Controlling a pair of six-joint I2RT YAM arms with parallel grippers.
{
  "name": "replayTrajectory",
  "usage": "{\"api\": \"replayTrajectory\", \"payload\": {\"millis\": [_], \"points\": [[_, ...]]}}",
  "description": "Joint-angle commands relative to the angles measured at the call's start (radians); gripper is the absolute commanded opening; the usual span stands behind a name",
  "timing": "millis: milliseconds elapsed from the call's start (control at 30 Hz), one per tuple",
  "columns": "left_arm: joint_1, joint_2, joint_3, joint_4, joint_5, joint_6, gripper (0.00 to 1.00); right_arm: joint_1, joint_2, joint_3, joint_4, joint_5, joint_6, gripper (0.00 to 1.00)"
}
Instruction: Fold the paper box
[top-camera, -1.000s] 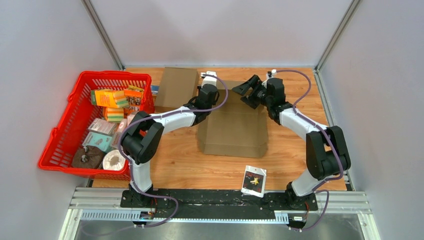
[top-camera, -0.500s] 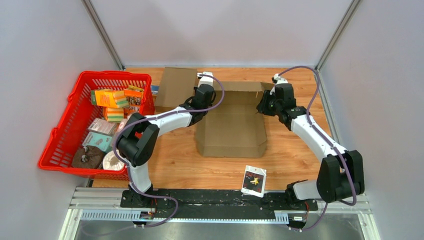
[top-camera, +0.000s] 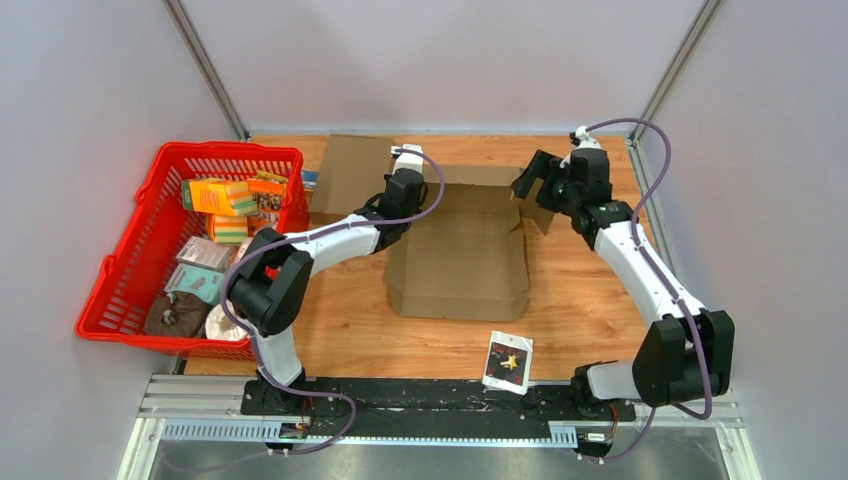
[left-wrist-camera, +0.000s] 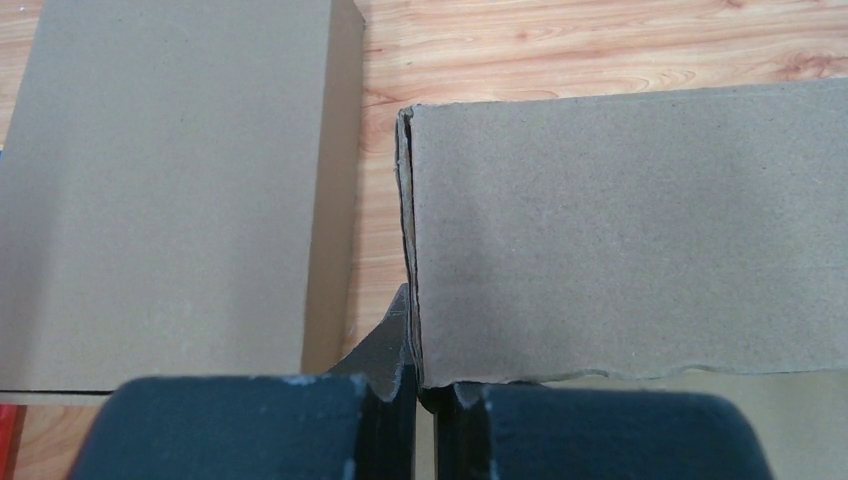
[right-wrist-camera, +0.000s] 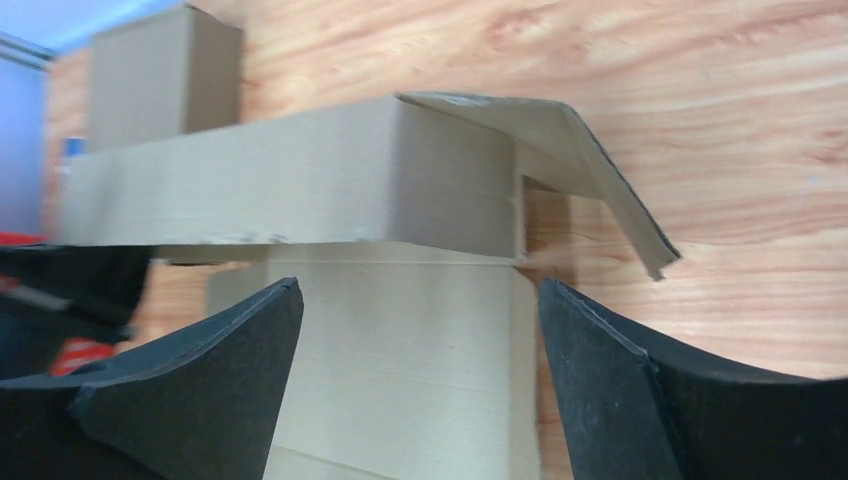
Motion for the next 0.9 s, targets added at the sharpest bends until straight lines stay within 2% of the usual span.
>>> {"api": "replayTrajectory", "payload": {"millis": [0,100,133,300,333,367,533,567,600,667,733,767,800,833,867], "points": [[0.003,-0.017,0.011,-0.057,0.021,0.007,0.00,-0.067,0.025,0.112,-0.010,-0.188,0.125,0.91],[0.003,-0.017,0.006,-0.056,0.021,0.007,0.00,-0.099,0.125,0.205,-0.022,-0.294,0.180,0.80],[0.003,-0.018,0.008,-0.057,0.021,0.008,0.00,-0.101,0.183,0.249,-0.022,-0.312,0.200,0.71],[0.003,-0.026,-0.001,-0.050,0.024,0.010,0.00,-0.099,0.292,0.269,0.113,-0.437,0.350,0.55],[0.005,-0.026,-0.001,-0.050,0.026,0.010,0.00,-0.099,0.304,0.265,0.128,-0.457,0.401,0.46],[0.003,-0.024,-0.003,-0.048,0.029,0.010,0.00,-0.101,0.321,0.257,0.162,-0.487,0.418,0.44],[0.003,-0.021,0.002,-0.046,0.052,0.007,0.00,-0.110,0.291,0.184,0.237,-0.481,0.463,0.43],[0.003,-0.021,0.002,-0.045,0.052,0.007,0.00,-0.116,0.280,0.138,0.338,-0.500,0.517,0.35],[0.005,-0.023,0.000,-0.045,0.052,0.007,0.00,-0.130,0.276,0.116,0.374,-0.503,0.536,0.14],[0.003,-0.027,-0.003,-0.045,0.050,0.007,0.00,-0.141,0.275,0.098,0.426,-0.510,0.573,0.00],[0.003,-0.030,-0.006,-0.039,0.043,0.008,0.00,-0.164,0.295,0.067,0.483,-0.527,0.614,0.00],[0.005,-0.034,-0.012,-0.037,0.040,0.008,0.00,-0.171,0.300,0.053,0.554,-0.561,0.633,0.04],[0.005,-0.035,-0.013,-0.034,0.034,0.007,0.00,-0.176,0.300,0.056,0.547,-0.579,0.610,0.40],[0.003,-0.037,-0.015,-0.034,0.029,0.005,0.00,-0.176,0.283,0.062,0.497,-0.575,0.567,0.59],[0.005,-0.040,-0.018,-0.033,0.027,0.004,0.00,-0.205,0.253,0.062,0.357,-0.505,0.493,0.73]]}}
